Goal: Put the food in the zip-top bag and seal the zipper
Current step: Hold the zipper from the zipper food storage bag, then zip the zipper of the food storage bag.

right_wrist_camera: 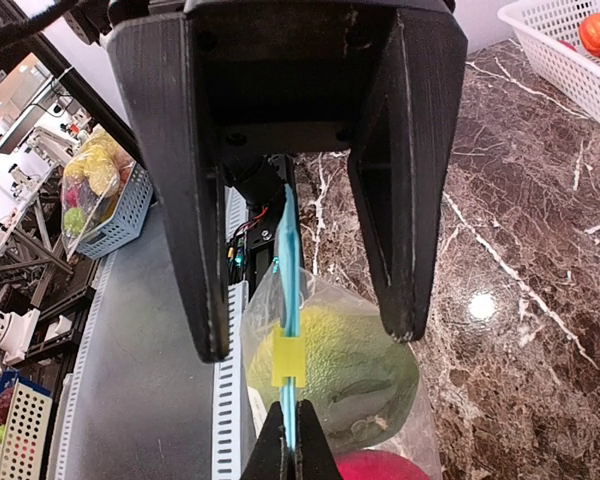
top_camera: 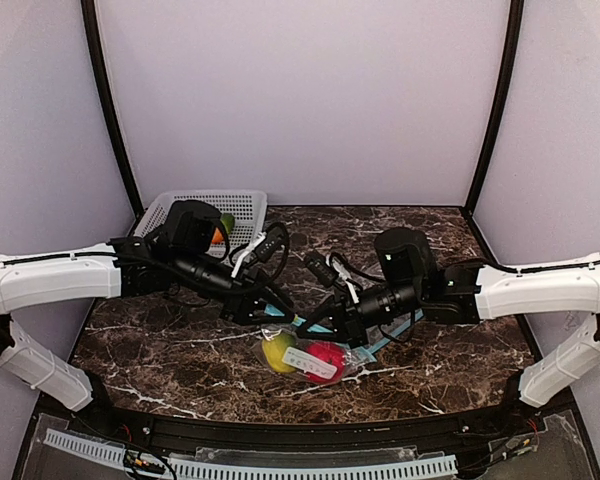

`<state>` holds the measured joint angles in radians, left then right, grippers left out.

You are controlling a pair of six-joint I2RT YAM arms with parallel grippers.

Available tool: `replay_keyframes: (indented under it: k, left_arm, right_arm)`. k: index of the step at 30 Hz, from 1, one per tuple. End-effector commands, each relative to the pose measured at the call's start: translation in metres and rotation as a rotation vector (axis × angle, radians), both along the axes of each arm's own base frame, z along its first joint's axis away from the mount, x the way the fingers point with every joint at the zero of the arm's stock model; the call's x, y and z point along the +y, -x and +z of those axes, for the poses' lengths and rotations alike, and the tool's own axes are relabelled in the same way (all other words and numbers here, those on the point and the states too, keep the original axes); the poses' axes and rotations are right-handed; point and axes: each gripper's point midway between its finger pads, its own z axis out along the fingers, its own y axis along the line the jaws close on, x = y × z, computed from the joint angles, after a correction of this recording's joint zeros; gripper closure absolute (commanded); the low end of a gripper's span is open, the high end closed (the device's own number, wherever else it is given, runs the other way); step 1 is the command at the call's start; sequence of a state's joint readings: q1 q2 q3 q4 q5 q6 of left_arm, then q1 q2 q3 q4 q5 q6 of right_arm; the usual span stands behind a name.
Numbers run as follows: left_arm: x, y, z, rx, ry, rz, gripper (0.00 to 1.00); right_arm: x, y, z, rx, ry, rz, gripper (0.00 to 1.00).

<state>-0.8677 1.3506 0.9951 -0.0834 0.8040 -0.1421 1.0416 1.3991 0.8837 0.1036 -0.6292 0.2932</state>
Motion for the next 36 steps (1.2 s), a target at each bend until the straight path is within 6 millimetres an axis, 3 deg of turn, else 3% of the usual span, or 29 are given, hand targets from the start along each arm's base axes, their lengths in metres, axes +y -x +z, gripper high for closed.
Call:
replay_keyframes:
  k: [1,16,36]
  left_arm:
    - [-0.004,0.005,0.000,0.004,-0.012,-0.030,0.59]
    - [-0.006,0.008,0.002,0.001,-0.003,-0.033,0.98]
    - [0.033,-0.005,-0.003,0.031,-0.037,0.023,0.99]
  right_arm:
    - [0.006,0.000,0.013,-0.008,-0.030,0.009,1.00]
    - [0.005,0.000,0.005,-0.001,-0.012,0.002,1.00]
    - [-0.028,-0.009,-0.015,0.005,0.098,-0.095,1.00]
